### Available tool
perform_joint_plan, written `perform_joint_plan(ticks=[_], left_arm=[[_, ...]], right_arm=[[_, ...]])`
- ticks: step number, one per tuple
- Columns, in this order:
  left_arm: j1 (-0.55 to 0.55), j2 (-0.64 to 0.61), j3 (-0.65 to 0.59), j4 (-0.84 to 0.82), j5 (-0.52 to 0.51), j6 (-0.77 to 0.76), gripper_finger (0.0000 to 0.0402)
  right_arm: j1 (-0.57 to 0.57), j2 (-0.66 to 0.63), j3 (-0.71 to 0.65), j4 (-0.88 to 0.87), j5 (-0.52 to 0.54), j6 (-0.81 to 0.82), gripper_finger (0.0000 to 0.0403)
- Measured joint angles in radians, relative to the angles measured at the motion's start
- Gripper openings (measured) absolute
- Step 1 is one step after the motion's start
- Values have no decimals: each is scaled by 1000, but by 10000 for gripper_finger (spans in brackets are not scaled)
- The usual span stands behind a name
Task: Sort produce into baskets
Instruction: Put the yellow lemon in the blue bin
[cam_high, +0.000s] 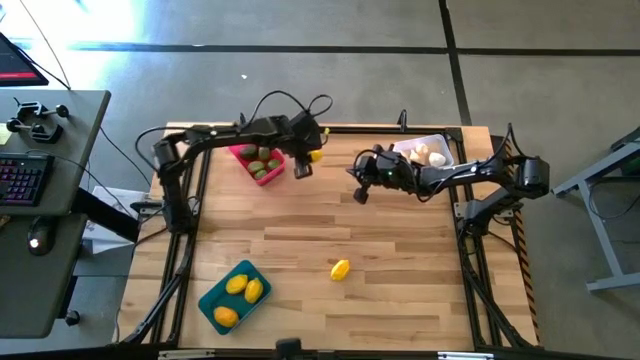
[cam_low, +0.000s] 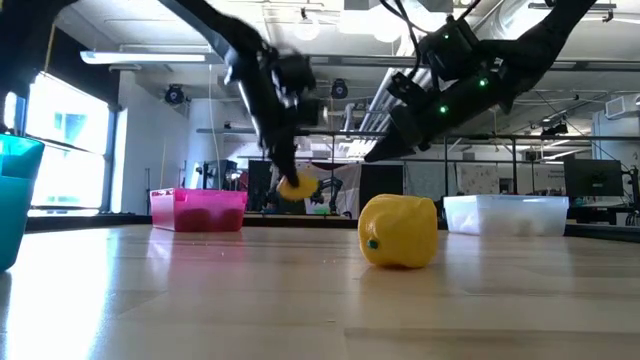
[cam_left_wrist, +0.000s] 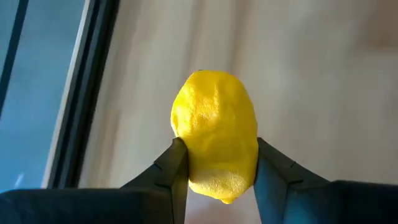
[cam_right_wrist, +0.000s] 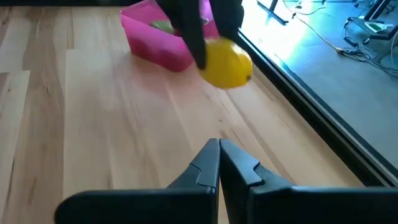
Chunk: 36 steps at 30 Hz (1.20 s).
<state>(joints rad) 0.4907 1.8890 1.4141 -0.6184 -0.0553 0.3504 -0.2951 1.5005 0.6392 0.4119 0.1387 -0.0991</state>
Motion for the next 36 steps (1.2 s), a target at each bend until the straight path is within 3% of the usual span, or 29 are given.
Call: perform_joint_plan(ticks=[4,10,17,27,32,36], left_arm=[[-55,-103,-70,59,91,-28,110],[-150,-281,-236,121,140,-54,109],[-359,-491,-309,-65,152,-103,109],[-717,-630,-309,-376,151,-465,109],[-909,-630,-320,-382,154,-645,109],[-1033,-629,-368,-351,216,-845,108]], right_arm=[[-1,0,-54,86,-1,-2,0],[-1,0,-158,228,-8,66,0],[2,0,-205,284,-8,100,0],[29,0,-205,333,-8,92,0],[42,0,-205,332,-7,92,0],[50,0,-205,332,-8,92,0]])
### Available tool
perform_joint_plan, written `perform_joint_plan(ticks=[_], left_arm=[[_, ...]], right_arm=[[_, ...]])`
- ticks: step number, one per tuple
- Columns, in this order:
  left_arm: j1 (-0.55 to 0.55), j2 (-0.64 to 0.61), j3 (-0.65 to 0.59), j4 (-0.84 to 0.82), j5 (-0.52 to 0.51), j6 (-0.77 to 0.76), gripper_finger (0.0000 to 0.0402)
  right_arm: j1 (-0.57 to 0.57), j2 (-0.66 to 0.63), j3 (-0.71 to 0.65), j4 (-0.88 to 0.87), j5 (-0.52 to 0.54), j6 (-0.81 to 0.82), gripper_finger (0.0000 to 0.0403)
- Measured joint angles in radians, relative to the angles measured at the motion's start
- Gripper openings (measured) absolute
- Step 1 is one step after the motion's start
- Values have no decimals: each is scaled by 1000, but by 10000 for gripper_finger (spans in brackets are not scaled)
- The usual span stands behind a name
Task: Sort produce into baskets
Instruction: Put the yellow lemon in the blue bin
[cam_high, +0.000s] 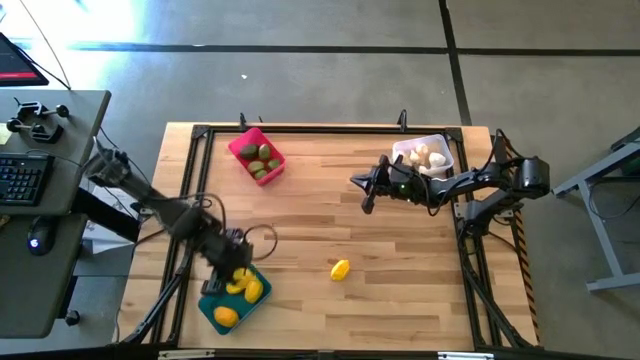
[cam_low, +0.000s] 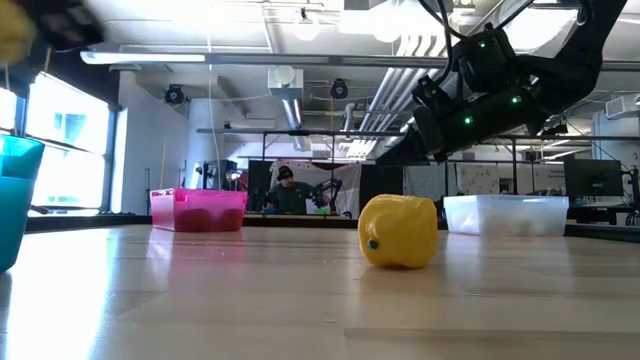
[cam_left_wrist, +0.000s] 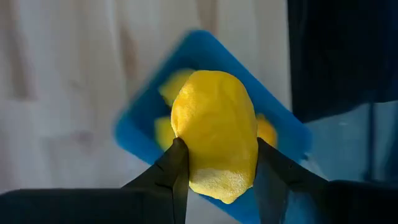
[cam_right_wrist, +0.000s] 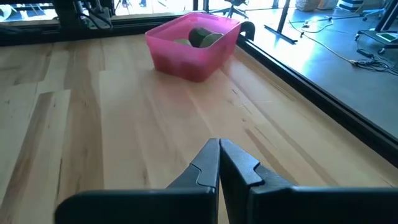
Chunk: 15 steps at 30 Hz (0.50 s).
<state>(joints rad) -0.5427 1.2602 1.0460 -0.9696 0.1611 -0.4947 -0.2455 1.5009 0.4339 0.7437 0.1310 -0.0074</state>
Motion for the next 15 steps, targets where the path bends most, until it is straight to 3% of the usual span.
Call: perform_joint_plan(ticks=[7,15], left_arm=[[-179,0,-121,176,-14,-212,107],[-259,0,-216,182,5,-304,107]], right_arm=[[0,0,0,5,0,-19,0],[0,0,0,9,0,-19,0]])
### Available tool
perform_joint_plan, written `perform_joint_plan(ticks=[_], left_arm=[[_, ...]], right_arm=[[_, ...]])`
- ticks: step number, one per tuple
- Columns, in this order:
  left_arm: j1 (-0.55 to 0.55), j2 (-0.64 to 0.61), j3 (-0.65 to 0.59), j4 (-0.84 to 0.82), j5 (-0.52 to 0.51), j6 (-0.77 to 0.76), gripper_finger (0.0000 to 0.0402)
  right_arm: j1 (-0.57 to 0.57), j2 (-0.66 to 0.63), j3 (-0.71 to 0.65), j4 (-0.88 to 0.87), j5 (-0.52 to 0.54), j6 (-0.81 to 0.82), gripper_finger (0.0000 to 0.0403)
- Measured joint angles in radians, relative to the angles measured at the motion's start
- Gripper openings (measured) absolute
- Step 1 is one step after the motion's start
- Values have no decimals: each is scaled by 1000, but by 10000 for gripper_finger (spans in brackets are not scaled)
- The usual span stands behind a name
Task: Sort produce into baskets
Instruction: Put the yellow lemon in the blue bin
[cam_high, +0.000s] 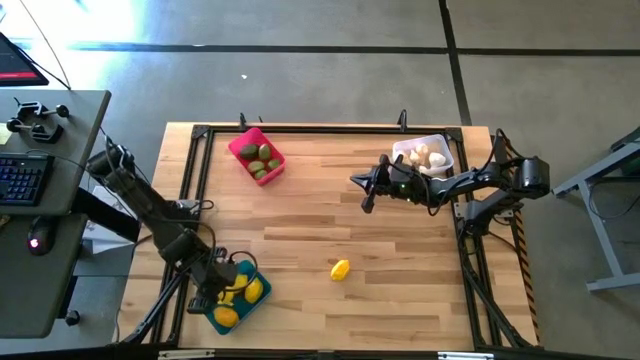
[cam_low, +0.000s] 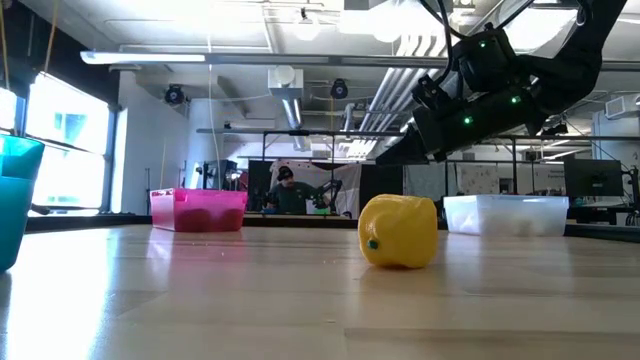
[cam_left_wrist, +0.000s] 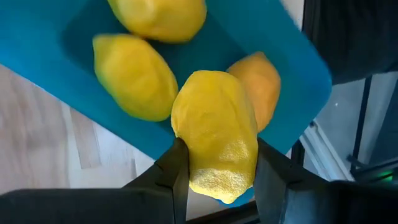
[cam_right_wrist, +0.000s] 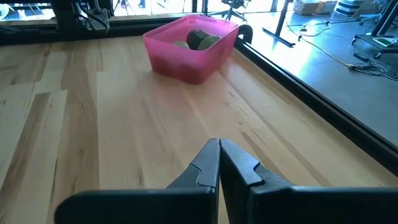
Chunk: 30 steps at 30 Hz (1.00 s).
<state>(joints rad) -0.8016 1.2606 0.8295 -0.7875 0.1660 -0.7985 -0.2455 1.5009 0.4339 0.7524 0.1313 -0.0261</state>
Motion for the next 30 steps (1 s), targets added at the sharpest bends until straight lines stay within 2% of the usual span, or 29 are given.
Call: perform_joint_plan(ticks=[5,11,16,22,25,28,30], left_arm=[[-7,0,-19,9,15,-11,112],[-6,0,-19,12,32,5,179],[10,0,-19,12,35,5,202],[31,0,-19,31,47,8,205],[53,0,-19,32,99,8,204],[78,-10,-19,31,100,70,179],[113,-22,-19,27,96,146,145]], right_arm=[[-1,0,0,0,0,0,0],[-3,0,0,1,0,-8,0],[-3,0,0,0,1,-21,0],[-3,0,4,-1,1,-34,0],[0,0,4,-1,1,-35,0],[16,-1,4,-6,-6,-55,2],[37,-1,4,-17,-12,-70,10]])
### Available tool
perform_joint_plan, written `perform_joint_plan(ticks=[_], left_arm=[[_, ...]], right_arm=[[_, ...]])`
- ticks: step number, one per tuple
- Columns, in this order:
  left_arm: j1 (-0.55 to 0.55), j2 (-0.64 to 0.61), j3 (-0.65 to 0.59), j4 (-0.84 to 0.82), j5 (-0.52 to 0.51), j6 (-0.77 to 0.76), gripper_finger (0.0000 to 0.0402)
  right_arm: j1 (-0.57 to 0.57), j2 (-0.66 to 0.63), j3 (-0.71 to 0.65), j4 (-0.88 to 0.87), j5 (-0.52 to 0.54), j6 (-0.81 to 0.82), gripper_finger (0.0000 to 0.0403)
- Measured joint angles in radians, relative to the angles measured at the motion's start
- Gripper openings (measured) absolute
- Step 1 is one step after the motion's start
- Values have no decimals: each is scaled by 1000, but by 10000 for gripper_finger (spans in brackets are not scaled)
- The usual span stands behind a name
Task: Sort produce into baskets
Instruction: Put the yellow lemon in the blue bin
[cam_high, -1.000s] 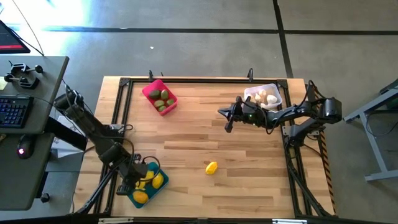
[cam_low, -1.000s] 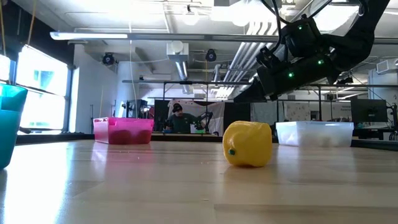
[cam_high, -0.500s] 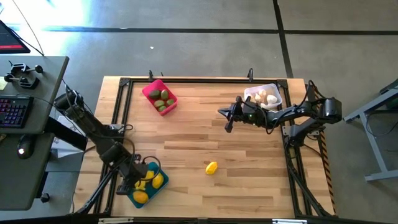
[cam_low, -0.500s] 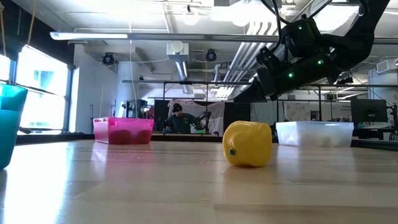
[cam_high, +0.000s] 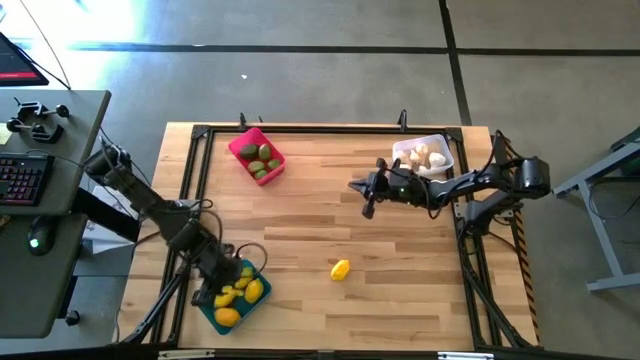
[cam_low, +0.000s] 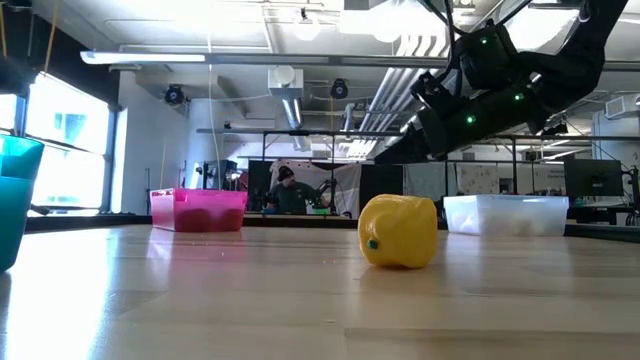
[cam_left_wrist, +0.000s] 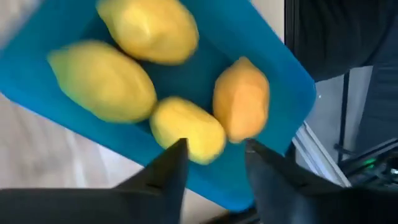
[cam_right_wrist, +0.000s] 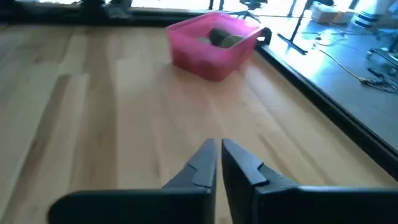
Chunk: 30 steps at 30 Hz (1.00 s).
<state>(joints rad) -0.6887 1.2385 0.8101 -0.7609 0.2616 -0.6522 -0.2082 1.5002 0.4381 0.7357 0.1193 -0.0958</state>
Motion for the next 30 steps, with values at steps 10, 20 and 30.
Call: perform_joint_plan(ticks=[10,20,30], left_arm=[[287,-42,-48,80,8,367,16],[561,-41,-52,261,151,656,1],[743,-40,-257,807,292,663,0]], right_arm=[[124,0,0,-60,-16,35,125],[216,0,108,-308,-28,75,204],[294,0,320,-701,-70,8,221]])
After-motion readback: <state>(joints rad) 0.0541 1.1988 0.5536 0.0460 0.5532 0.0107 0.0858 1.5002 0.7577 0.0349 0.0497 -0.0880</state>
